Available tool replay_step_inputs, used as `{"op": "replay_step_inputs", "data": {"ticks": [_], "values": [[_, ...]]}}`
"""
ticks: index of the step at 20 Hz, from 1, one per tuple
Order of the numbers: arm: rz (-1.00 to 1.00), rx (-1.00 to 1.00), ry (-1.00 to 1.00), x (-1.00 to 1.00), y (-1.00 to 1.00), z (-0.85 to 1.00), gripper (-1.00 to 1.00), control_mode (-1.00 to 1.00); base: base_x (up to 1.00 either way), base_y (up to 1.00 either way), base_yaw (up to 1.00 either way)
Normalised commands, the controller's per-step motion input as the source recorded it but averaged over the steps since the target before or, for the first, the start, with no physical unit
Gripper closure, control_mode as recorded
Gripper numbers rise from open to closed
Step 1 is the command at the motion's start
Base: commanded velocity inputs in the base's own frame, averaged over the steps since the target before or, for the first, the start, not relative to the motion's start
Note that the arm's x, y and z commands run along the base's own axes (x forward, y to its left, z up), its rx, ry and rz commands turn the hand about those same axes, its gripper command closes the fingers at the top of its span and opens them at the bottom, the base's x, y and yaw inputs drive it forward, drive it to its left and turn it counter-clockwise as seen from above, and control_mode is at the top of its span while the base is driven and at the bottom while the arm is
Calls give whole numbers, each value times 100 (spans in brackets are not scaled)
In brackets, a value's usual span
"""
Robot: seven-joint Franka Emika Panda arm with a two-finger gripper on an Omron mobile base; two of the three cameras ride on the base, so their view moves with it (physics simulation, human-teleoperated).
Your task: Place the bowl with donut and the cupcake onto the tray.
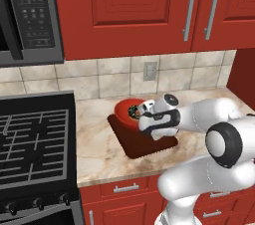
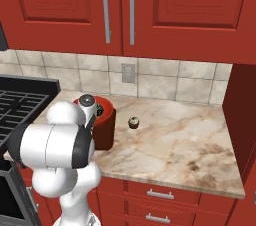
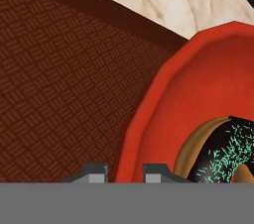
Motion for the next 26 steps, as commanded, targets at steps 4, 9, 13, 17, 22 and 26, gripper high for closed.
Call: {"op": "replay_step_inputs", "data": {"ticks": [4, 9, 13, 17, 22, 26], "values": [[6, 0, 4, 27, 0, -14, 100, -100, 0, 0, 0], [6, 0, 2, 31, 0, -10, 100, -100, 0, 0, 0], [5, 0, 0, 26, 0, -3, 100, -100, 0, 0, 0], [3, 0, 0, 6, 0, 0, 100, -100, 0, 0, 0], [0, 0, 0, 0, 0, 0, -100, -100, 0, 0, 0], [0, 0, 0, 0, 0, 0, -100, -100, 0, 0, 0]]}}
